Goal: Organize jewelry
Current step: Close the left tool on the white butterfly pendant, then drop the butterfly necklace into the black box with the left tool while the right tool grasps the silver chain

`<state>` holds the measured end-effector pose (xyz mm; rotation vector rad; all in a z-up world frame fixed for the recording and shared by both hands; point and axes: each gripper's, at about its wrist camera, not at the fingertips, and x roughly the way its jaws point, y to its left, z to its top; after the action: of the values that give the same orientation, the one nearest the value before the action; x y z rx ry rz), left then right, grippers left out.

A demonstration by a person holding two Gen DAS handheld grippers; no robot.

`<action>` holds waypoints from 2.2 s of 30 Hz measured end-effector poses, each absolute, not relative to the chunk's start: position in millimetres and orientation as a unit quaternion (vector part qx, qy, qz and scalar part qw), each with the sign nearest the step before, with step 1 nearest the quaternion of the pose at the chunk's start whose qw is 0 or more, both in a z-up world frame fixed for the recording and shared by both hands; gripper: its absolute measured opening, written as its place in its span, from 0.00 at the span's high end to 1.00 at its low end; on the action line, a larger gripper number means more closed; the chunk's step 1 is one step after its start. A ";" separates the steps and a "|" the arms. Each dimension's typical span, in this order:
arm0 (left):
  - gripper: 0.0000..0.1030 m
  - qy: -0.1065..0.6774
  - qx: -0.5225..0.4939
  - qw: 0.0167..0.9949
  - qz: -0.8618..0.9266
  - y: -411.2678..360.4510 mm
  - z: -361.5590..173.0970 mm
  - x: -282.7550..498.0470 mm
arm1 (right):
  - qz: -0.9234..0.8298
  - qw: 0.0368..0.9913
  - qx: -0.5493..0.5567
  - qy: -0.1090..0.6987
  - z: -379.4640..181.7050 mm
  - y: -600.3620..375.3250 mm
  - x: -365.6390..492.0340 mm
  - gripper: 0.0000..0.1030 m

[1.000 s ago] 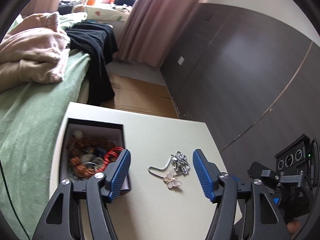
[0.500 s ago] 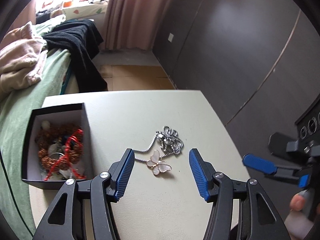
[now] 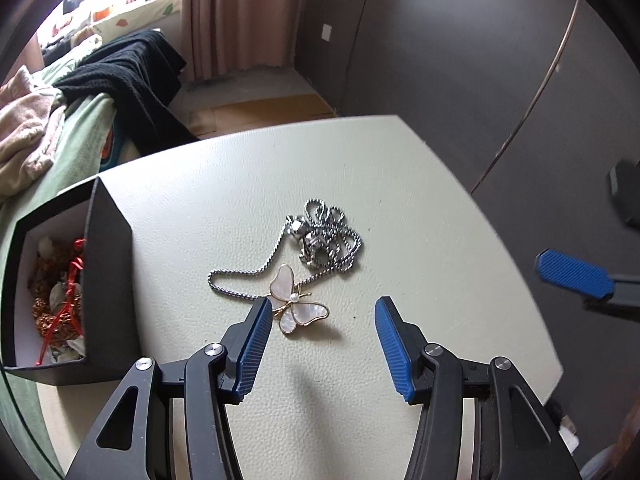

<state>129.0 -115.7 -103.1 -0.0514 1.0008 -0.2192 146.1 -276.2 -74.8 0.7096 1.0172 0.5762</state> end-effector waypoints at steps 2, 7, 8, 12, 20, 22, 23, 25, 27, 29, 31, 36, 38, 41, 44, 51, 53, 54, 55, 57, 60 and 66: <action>0.47 0.481 -0.015 0.871 -0.100 -116.3 -107.5 131.1 | 0.262 0.774 0.328 0.473 -76.1 -277.1 146.9 0.22; 0.50 0.488 -0.006 0.868 -0.091 -115.9 -119.2 136.7 | 0.258 0.772 0.332 0.476 -76.3 -280.1 147.3 0.22; 0.56 0.483 -0.001 0.871 -0.088 -116.3 -118.7 137.3 | 0.257 0.772 0.333 0.477 -76.7 -280.5 147.4 0.22; 0.68 0.482 -0.011 0.871 -0.096 -108.7 -118.0 138.8 | 0.254 0.771 0.332 0.480 -78.8 -278.6 147.6 0.22; 0.68 0.445 -0.056 0.888 -0.105 -82.9 -83.7 127.3 | 0.255 0.770 0.317 0.491 -82.6 -265.3 149.6 0.22; 0.68 0.435 -0.071 0.892 -0.101 -71.5 -73.4 123.6 | 0.253 0.771 0.312 0.495 -85.3 -261.0 151.0 0.22; 0.68 0.432 -0.075 0.893 -0.100 -69.0 -70.9 123.4 | 0.251 0.772 0.309 0.496 -86.0 -259.0 151.7 0.22; 0.68 0.422 -0.087 0.897 -0.095 -58.3 -61.9 120.4 | 0.250 0.774 0.301 0.498 -87.7 -254.0 153.4 0.22; 0.68 0.414 -0.094 0.901 -0.091 -50.2 -54.9 118.8 | 0.248 0.777 0.293 0.499 -89.2 -247.7 155.4 0.22; 0.68 0.406 -0.105 0.904 -0.086 -40.3 -48.8 115.8 | 0.246 0.782 0.286 0.496 -89.4 -243.3 157.0 0.22; 0.68 0.398 -0.117 0.906 -0.079 -29.5 -43.3 115.5 | 0.242 0.790 0.274 0.492 -89.1 -237.6 159.2 0.23; 0.68 0.388 -0.142 0.909 -0.065 -5.9 -37.5 114.1 | 0.232 0.805 0.243 0.489 -92.2 -221.3 168.2 0.32; 0.68 0.385 -0.150 0.909 -0.059 3.9 -35.7 114.9 | 0.214 0.817 0.217 0.489 -95.2 -212.5 174.1 0.34; 0.68 0.383 -0.160 0.908 -0.054 14.8 -34.8 117.2 | 0.178 0.839 0.165 0.488 -99.2 -199.8 182.4 0.35; 0.68 0.381 -0.168 0.908 -0.047 24.8 -34.7 119.5 | 0.151 0.852 0.116 0.487 -104.6 -190.0 189.7 0.35; 0.68 0.382 -0.182 0.905 -0.038 41.7 -37.2 127.6 | 0.124 0.861 0.044 0.491 -117.6 -167.2 202.7 0.35; 0.68 0.383 -0.184 0.904 -0.036 43.4 -37.2 127.4 | 0.109 0.868 0.011 0.484 -119.2 -159.6 203.2 0.34; 0.68 0.384 -0.185 0.904 -0.035 44.7 -37.5 127.3 | 0.105 0.869 -0.003 0.483 -119.3 -155.3 202.4 0.35; 0.68 0.385 -0.186 0.904 -0.033 45.7 -37.8 127.3 | 0.098 0.868 -0.023 0.486 -120.0 -151.2 201.4 0.37; 0.68 0.386 -0.185 0.903 -0.031 47.2 -38.4 126.8 | 0.099 0.869 -0.049 0.482 -118.2 -146.8 197.5 0.47; 0.68 0.388 -0.185 0.902 -0.029 47.8 -38.7 124.6 | 0.107 0.865 -0.048 0.488 -113.5 -153.4 194.1 0.80; 0.68 0.391 -0.195 0.899 -0.022 54.8 -36.9 114.1 | 0.154 0.839 0.090 0.515 -112.1 -196.2 192.2 0.82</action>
<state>114.2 54.8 -36.9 -0.4047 0.8102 -0.0446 192.2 -196.2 -112.1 0.1913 1.0887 0.3250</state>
